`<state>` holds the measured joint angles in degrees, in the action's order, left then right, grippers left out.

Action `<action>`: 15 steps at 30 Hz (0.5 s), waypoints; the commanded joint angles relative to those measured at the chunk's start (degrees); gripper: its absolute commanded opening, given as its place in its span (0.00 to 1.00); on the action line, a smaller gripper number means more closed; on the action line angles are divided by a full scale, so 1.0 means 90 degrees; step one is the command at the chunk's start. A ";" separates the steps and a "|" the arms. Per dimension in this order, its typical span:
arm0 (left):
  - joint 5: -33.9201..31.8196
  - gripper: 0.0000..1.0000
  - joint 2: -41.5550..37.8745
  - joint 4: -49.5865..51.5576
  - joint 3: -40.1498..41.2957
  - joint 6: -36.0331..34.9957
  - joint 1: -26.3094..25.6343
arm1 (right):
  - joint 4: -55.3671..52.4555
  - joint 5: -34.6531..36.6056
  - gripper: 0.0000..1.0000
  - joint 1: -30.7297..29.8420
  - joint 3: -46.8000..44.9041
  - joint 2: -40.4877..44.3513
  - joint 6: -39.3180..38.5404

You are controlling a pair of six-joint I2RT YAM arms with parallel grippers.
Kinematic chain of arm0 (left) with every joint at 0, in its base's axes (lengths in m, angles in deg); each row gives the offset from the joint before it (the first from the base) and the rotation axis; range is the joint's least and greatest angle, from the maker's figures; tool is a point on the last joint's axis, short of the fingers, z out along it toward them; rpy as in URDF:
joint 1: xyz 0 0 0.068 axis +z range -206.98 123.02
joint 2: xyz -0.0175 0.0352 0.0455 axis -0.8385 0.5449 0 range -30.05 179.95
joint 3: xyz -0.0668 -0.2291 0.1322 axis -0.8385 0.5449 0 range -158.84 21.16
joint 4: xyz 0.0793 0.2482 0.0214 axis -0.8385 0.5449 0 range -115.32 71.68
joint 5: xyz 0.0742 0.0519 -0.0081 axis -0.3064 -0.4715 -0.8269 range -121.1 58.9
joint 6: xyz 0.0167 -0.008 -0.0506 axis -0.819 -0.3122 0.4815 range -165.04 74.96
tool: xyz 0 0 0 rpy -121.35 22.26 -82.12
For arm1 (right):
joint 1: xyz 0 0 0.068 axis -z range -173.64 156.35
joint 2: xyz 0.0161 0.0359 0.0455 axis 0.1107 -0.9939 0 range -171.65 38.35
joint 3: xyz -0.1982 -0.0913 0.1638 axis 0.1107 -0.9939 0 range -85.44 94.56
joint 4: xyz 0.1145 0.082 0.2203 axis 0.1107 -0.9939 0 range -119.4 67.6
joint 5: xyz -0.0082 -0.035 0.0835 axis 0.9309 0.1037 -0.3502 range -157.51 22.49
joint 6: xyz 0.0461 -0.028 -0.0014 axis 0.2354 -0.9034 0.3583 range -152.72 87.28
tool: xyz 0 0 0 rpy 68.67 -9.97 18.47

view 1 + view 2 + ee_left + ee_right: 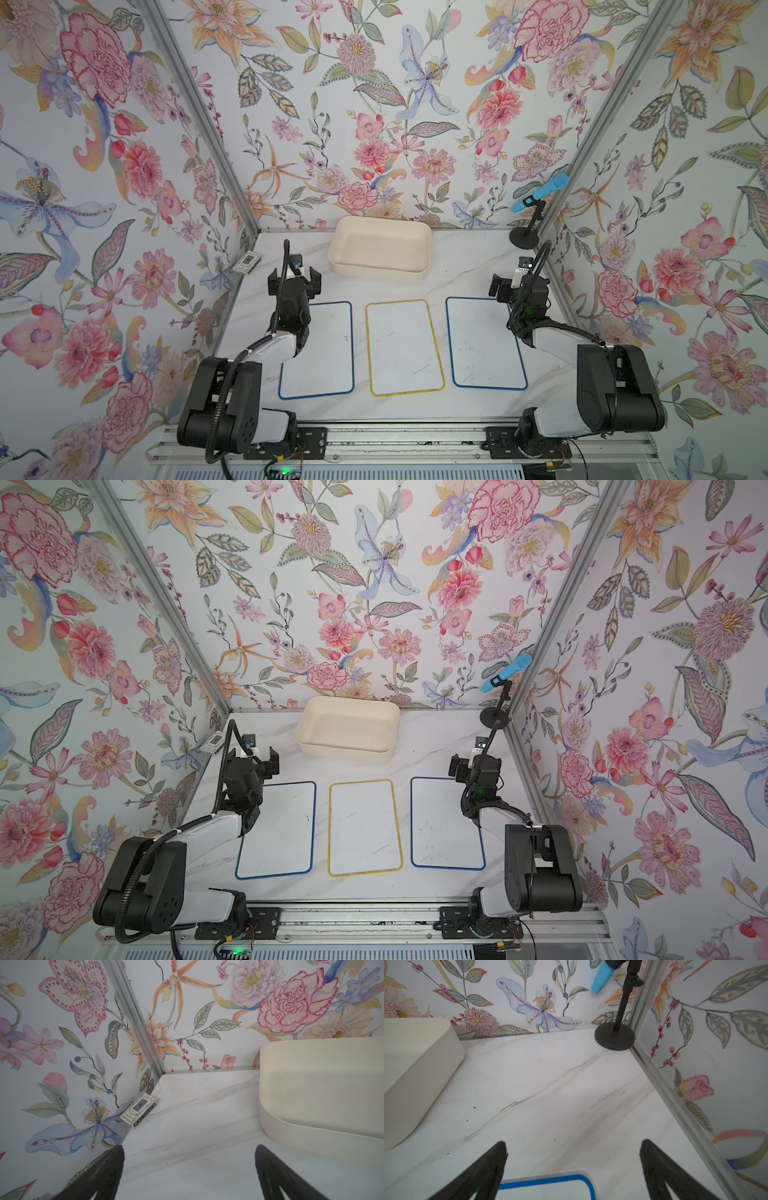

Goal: Put the whiteboard into the storage box
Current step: Adjust the whiteboard at the center of the board.

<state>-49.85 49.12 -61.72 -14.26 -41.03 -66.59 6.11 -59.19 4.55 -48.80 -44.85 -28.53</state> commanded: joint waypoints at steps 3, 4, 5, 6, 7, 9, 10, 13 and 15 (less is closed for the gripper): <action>-0.0099 1.00 0.0335 0.2818 -0.1355 0.0777 -0.0731 | -0.2937 -0.0390 1.00 -0.0089 0.1032 0.0229 0.1028; -0.0040 1.00 0.0459 0.3120 -0.1612 0.0864 -0.0923 | -0.3189 -0.0429 1.00 -0.0128 0.1116 0.0281 0.1201; 0.0123 1.00 0.0577 0.3399 -0.1836 0.0970 -0.1051 | -0.3428 -0.0506 1.00 -0.0141 0.1187 0.0317 0.1344; 0.0440 1.00 0.0722 0.3670 -0.2064 0.1090 -0.1209 | -0.3684 -0.0583 1.00 -0.0151 0.1265 0.0353 0.1511; 0.0710 1.00 0.0884 0.3939 -0.2344 0.1199 -0.1376 | -0.3905 -0.0652 1.00 -0.0151 0.1325 0.0383 0.1668; 0.1042 1.00 0.1116 0.4259 -0.2716 0.1407 -0.1727 | -0.4256 -0.0840 1.00 -0.0146 0.1381 0.0465 0.1888; 0.1342 1.00 0.1343 0.4333 -0.2877 0.1492 -0.1896 | -0.4429 -0.0889 1.00 -0.0128 0.1388 0.0523 0.2006; 0.1969 1.00 0.1773 0.4648 -0.3359 0.1821 -0.2324 | -0.4848 -0.0973 1.00 -0.0034 0.1354 0.0727 0.2211; 0.2193 1.00 0.2049 0.4859 -0.3696 0.1969 -0.2607 | -0.5013 -0.1135 1.00 0.0092 0.1271 0.0852 0.2304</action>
<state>-36.71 65.08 -25.24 -43.59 -27.39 -87.31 -31.92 -66.82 4.09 -37.24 -39.50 -11.88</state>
